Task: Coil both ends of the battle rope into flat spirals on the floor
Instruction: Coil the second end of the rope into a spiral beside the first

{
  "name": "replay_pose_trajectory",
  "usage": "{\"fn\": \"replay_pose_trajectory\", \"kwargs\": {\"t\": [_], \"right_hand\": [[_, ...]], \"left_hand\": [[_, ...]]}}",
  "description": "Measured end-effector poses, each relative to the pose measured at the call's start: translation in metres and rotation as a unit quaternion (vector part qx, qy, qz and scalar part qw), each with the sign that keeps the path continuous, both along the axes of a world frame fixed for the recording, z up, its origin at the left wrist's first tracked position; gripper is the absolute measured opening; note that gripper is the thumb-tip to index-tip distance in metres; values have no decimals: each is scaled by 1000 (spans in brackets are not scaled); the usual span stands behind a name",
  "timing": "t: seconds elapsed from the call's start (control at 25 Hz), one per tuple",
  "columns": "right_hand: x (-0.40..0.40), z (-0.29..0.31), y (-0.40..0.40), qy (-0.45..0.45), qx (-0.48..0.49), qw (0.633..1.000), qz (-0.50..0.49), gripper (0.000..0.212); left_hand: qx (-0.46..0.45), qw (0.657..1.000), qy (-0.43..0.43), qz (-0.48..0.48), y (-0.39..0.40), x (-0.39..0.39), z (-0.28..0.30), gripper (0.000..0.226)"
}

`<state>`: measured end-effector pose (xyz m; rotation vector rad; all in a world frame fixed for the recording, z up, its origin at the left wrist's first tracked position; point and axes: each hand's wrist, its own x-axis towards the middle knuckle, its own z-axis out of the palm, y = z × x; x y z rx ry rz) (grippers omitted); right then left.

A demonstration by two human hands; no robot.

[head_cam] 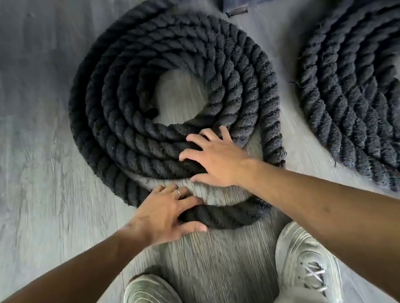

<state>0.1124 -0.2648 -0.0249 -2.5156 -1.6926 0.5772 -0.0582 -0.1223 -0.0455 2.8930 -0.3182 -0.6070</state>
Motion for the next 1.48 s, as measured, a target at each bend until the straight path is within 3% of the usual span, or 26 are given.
{"fn": "replay_pose_trajectory", "kwargs": {"t": [0.08,0.24,0.56,0.64,0.84,0.96,1.12,1.36,1.48], "right_hand": [[6,2,4,-46,19,999,5,50],[7,-2,-8,-36,12,999,-5,42],[-6,5,-15,-6,24,999,-41,30],[-11,7,-8,-1,9,999,-49,50],[-18,3,18,41,-57,995,-68,141],[-14,1,27,61,-111,990,-69,148],[-14,8,31,21,-137,990,-31,149],[-14,17,7,2,-149,988,32,143],[-8,19,-9,-6,-163,985,61,142]], "left_hand": [[-19,999,-33,36,13,-1,-2,79],[-4,988,-86,128,68,-9,2,82],[27,984,-129,124,84,-14,5,76],[3,971,-142,191,83,-15,6,78],[68,942,-174,279,76,-22,0,106],[47,906,-195,372,66,-44,-10,105],[70,938,-173,293,84,-46,-4,100],[155,985,-62,41,112,-2,19,127],[129,991,3,19,110,11,19,128]]}}
